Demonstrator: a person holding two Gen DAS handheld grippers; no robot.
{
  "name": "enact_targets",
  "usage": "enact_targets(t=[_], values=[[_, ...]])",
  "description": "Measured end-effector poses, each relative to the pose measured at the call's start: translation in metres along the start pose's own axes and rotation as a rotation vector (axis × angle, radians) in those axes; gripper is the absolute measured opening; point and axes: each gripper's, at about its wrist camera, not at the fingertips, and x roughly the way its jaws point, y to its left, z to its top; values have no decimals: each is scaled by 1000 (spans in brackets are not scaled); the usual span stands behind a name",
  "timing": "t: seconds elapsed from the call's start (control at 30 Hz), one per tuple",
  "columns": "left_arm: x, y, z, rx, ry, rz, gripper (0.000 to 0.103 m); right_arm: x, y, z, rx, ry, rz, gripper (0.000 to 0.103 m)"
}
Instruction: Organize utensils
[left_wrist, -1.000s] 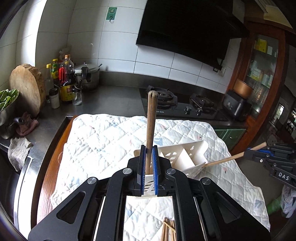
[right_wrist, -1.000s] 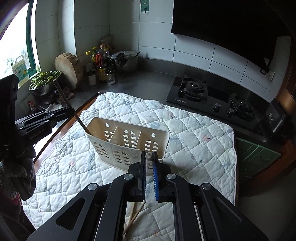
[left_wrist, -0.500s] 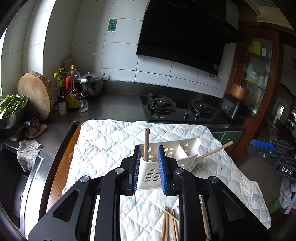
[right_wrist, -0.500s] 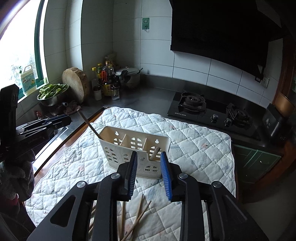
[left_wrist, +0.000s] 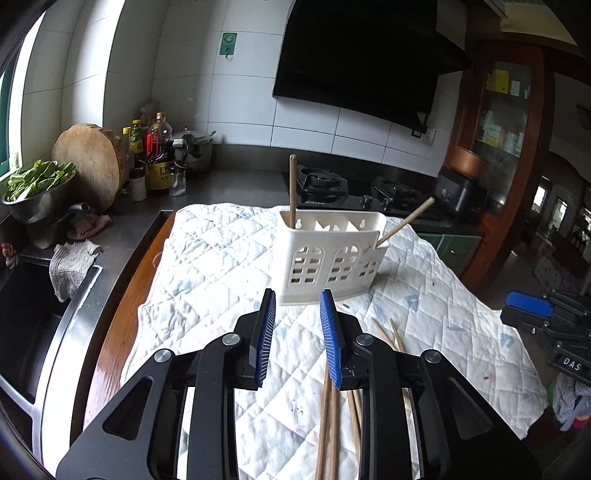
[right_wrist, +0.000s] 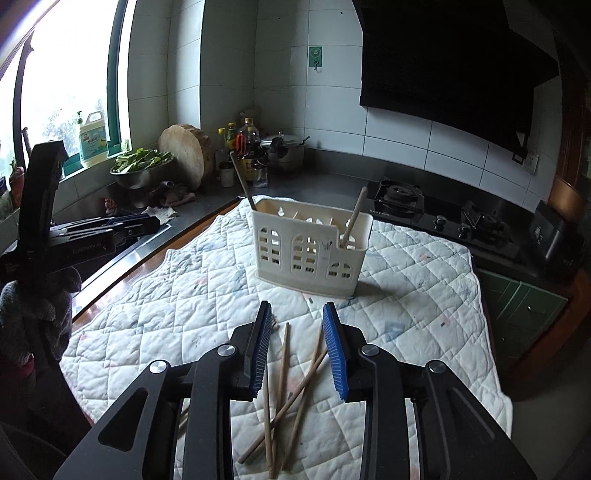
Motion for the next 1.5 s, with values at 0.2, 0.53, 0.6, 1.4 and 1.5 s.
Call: enact_targets(t=[0.2, 0.53, 0.6, 1.4, 1.5], values=[[-8, 2, -43, 2, 37, 15, 25, 9, 10, -53, 29, 37, -2, 29], [2, -1, -101, 14, 144, -7, 25, 42, 18, -110, 73, 135, 6, 25], [5, -5, -111, 31, 169, -13, 25, 49, 19, -115, 75, 153, 5, 24], [49, -14, -161, 40, 325, -48, 11, 65, 15, -128, 116, 193, 23, 7], [51, -17, -164, 50, 324, -39, 11, 62, 14, -127, 118, 183, 20, 7]])
